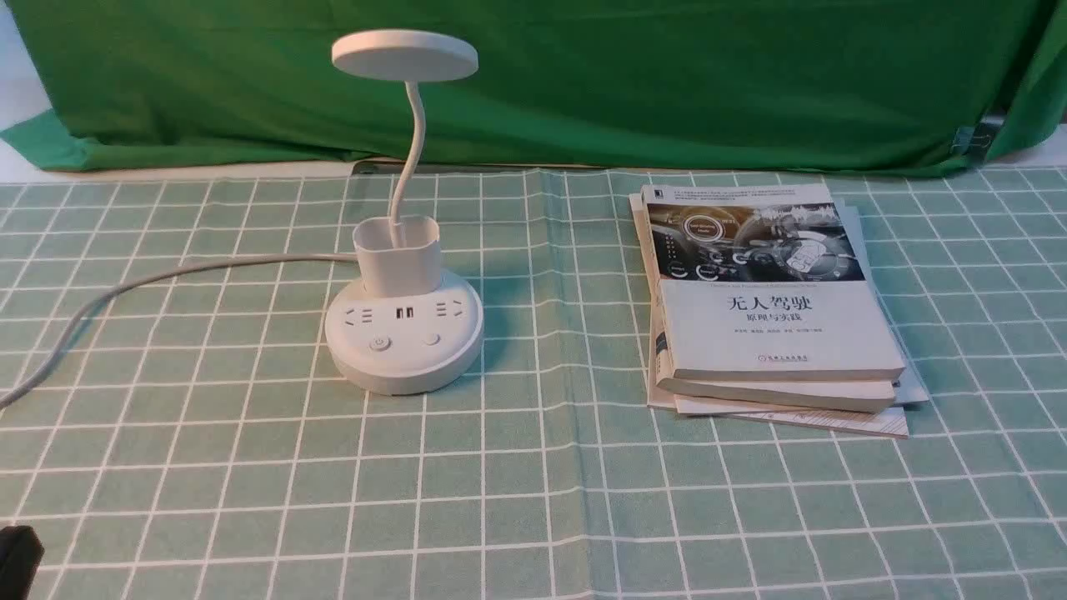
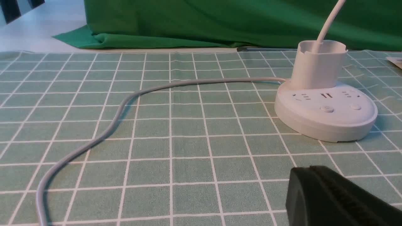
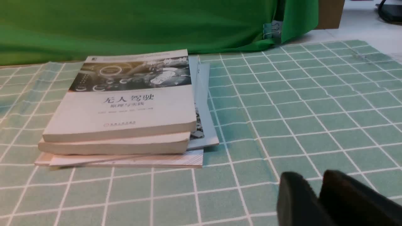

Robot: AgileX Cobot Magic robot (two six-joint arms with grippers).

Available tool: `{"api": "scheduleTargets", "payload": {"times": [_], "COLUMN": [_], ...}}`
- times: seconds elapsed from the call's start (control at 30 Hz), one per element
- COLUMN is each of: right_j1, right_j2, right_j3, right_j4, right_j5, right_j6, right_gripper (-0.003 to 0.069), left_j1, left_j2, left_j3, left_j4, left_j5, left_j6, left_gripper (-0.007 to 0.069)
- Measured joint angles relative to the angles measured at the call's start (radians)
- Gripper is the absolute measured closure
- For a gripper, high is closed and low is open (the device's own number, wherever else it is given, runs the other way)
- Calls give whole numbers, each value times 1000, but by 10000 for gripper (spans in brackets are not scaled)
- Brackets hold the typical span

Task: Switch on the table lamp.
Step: 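Press the power button on the lamp base to turn the lamp on with the left gripper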

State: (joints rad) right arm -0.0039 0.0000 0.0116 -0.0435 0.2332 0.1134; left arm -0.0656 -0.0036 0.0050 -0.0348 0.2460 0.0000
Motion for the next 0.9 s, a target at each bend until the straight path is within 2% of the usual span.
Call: {"api": "scheduleTargets", "payload": {"times": [0.47, 0.9], "right_j1": [0, 0], "right_j2": [0, 0], "right_j3": [0, 0], "right_j4": [0, 0], "right_j5": [0, 0], "right_j6": [0, 0], "right_gripper": [424, 421], "left_j1": [0, 0], "left_j2": [0, 0], "left_j3": [0, 0], "left_j4": [0, 0], "left_j5": [0, 0], "left_j6": [0, 0], "left_gripper": [621, 621]}}
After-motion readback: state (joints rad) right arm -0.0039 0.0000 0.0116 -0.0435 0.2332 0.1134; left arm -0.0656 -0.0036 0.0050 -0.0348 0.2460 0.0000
